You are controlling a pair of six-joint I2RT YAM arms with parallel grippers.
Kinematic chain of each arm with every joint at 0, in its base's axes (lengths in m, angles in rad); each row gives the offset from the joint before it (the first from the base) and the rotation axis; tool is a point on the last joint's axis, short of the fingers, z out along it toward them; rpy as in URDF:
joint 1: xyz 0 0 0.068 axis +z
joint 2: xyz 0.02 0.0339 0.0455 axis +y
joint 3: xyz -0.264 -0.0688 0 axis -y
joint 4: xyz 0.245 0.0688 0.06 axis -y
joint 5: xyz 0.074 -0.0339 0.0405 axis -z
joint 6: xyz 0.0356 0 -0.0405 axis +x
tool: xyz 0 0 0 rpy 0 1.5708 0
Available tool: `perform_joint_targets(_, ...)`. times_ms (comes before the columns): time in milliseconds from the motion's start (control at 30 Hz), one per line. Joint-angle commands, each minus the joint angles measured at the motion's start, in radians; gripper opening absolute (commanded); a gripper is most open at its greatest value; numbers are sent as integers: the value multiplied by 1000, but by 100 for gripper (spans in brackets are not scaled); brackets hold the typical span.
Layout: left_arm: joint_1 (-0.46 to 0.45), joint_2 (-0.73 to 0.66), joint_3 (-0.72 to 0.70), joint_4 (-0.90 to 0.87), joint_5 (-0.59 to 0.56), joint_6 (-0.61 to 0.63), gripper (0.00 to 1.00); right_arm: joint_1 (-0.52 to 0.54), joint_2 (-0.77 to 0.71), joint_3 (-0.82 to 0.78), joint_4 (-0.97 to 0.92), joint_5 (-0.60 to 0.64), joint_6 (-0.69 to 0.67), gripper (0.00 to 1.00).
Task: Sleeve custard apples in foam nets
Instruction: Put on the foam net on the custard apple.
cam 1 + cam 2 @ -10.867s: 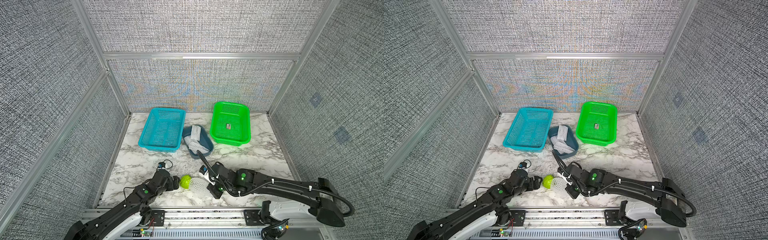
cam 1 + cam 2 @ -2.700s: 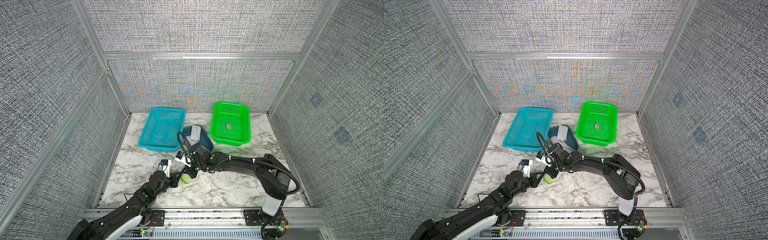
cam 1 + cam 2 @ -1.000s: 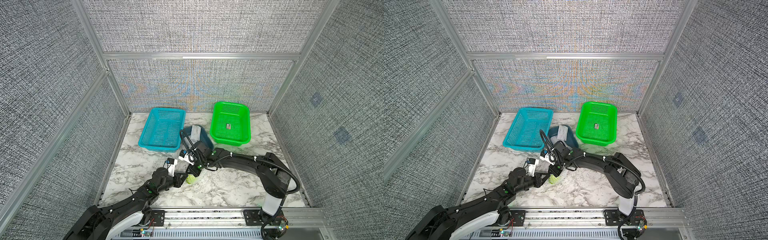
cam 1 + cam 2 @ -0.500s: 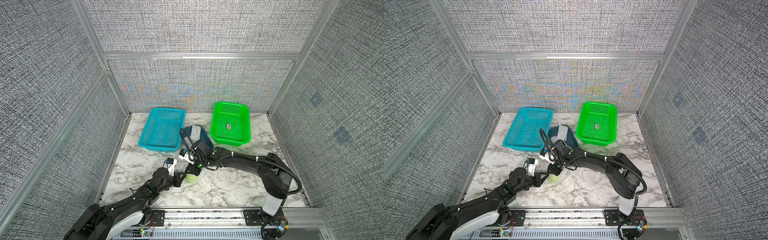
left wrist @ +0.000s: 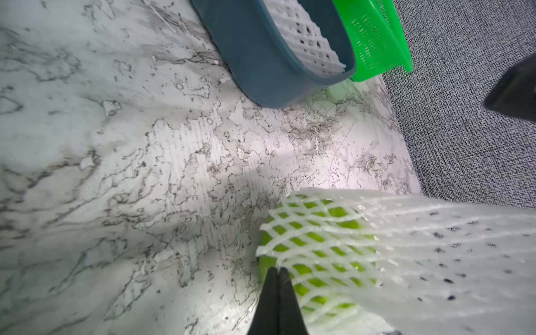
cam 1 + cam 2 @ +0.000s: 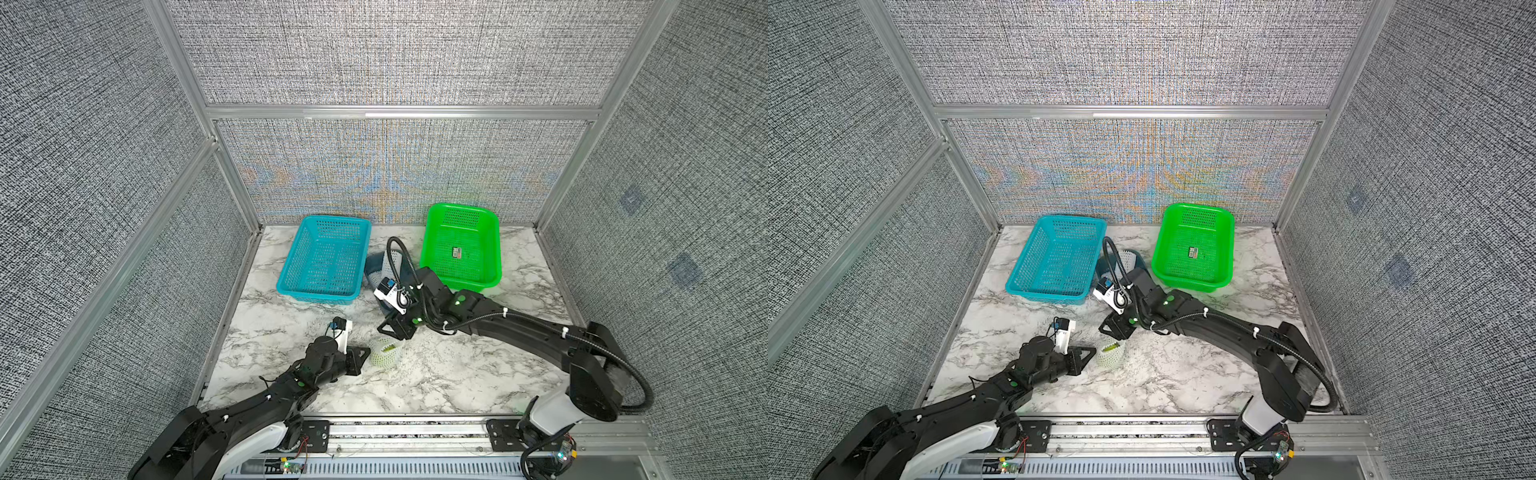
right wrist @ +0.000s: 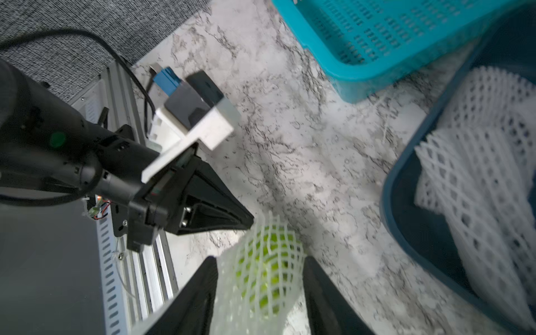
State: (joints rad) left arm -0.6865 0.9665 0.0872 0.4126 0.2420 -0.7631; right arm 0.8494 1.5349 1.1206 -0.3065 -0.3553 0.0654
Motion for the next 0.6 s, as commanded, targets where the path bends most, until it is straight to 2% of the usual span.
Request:
perform_joint_targets(0,1,11,3,20,1,10,0,-22,-71,-81,11,67,79,52)
perform_joint_targets(167,1,33,4,29,-2,8,0,-60,-199,-264,47,104,209,51)
perform_joint_targets(267,1,45,5,31,-12,4,0,-61,-224,-330,92,75,260,50)
perform_joint_targets(567,1,90,35,-16,-18,-1,0,-61,-130,-426,371,-63,420,49)
